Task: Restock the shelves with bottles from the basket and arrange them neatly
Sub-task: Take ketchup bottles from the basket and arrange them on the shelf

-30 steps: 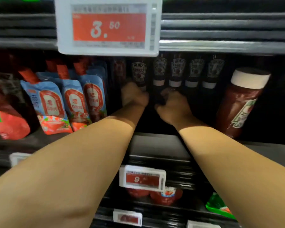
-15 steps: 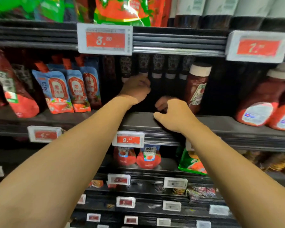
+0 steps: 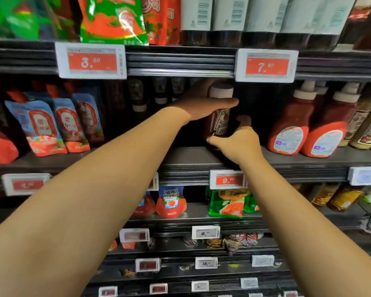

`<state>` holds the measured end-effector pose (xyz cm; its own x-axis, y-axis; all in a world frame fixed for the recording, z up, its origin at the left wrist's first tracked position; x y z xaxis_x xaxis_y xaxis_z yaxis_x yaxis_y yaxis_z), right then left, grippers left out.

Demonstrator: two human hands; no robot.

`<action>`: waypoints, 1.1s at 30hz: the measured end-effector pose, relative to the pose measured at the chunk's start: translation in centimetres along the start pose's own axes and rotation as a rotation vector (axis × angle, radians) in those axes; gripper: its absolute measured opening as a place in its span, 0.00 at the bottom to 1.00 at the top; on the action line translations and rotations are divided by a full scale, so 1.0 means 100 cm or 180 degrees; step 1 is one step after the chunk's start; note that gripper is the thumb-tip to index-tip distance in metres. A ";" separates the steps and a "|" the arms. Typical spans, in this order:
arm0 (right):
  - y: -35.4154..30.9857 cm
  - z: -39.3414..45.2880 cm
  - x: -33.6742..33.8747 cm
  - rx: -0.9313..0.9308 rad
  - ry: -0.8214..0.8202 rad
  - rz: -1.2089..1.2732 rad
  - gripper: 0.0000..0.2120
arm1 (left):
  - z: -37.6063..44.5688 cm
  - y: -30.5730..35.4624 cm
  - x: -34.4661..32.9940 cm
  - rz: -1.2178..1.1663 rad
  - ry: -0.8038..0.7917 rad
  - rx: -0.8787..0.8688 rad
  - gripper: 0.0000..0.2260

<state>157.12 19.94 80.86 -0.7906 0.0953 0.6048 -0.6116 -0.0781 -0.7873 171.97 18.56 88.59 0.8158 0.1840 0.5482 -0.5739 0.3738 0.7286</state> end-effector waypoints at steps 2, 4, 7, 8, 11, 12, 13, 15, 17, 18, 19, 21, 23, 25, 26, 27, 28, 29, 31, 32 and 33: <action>-0.005 0.011 -0.011 -0.0035 -0.0266 -0.0210 0.55 | 0.003 0.006 0.003 0.0379 0.0033 -0.0175 0.29; -0.012 0.018 -0.020 0.0058 -0.0437 -0.0419 0.55 | 0.000 0.005 0.009 0.0469 0.0078 -0.0196 0.28; -0.019 0.021 -0.032 0.0211 -0.0552 -0.0564 0.51 | -0.009 -0.002 0.016 0.0332 0.0011 -0.0151 0.29; -0.021 0.021 -0.036 0.0277 -0.0580 -0.0574 0.50 | -0.013 -0.004 0.020 0.0245 0.0000 -0.0135 0.28; -0.030 0.018 -0.043 0.0496 -0.0574 -0.0490 0.50 | -0.026 -0.015 0.037 -0.0170 0.0118 -0.0026 0.28; -0.032 0.017 -0.045 0.0545 -0.0562 -0.0420 0.50 | -0.031 -0.020 0.044 -0.0299 0.0184 0.0023 0.28; -0.035 0.017 -0.046 0.0596 -0.0559 -0.0342 0.51 | -0.036 -0.025 0.051 -0.0425 0.0240 0.0059 0.28; -0.039 0.018 -0.047 0.0715 -0.0589 -0.0137 0.52 | -0.047 -0.036 0.061 -0.0762 0.0313 0.0095 0.28; -0.038 0.020 -0.046 0.0753 -0.0686 0.0306 0.48 | -0.059 -0.049 0.071 -0.1122 0.0393 0.0129 0.29; -0.037 0.021 -0.047 0.0754 -0.0790 0.0576 0.46 | -0.066 -0.056 0.077 -0.1196 0.0429 0.0153 0.28; -0.038 0.020 -0.048 0.0764 -0.0913 0.0829 0.43 | -0.072 -0.062 0.082 -0.1157 0.0462 0.0187 0.27; -0.039 0.016 -0.047 0.0762 -0.1089 0.1292 0.42 | -0.084 -0.072 0.091 -0.0843 0.0503 0.0246 0.23; -0.042 0.013 -0.044 0.0743 -0.1151 0.1756 0.40 | -0.093 -0.079 0.095 -0.0622 0.0516 0.0270 0.20; -0.050 0.011 -0.042 0.0793 -0.1219 0.2104 0.37 | -0.100 -0.083 0.096 -0.0530 0.0485 0.0285 0.20; -0.055 0.012 -0.042 0.0779 -0.1253 0.2232 0.36 | -0.101 -0.084 0.096 -0.0494 0.0445 0.0287 0.22; -0.059 0.012 -0.041 0.0715 -0.1283 0.2382 0.36 | -0.103 -0.082 0.094 -0.0475 0.0385 0.0287 0.25; -0.065 0.013 -0.041 0.0628 -0.1322 0.2563 0.36 | -0.103 -0.080 0.092 -0.0440 0.0317 0.0306 0.27; -0.071 0.014 -0.041 0.0556 -0.1375 0.2738 0.37 | -0.104 -0.077 0.089 -0.0379 0.0231 0.0348 0.28; -0.088 0.011 -0.042 0.0545 -0.1496 0.2865 0.41 | -0.105 -0.073 0.078 -0.0291 0.0095 0.0407 0.31; -0.099 0.009 -0.043 0.0624 -0.1540 0.2806 0.42 | -0.105 -0.072 0.074 -0.0322 0.0128 0.0381 0.32; -0.108 0.007 -0.044 0.0725 -0.1563 0.2706 0.40 | -0.106 -0.071 0.073 -0.0388 0.0229 0.0345 0.32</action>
<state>167.21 19.70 86.81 -0.8597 -0.4956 -0.1238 0.2105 -0.1228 -0.9699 182.75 26.86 83.04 0.8806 0.2095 0.4251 -0.4716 0.2979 0.8300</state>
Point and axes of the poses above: each hand's wrist, its own z-axis towards the middle knuckle, its own x-axis out of the back of the hand, y = z × x, the point moved 10 cm from there along z, towards the middle knuckle, and after that the axes turned 7 degrees about -x, right-handed, at the moved point
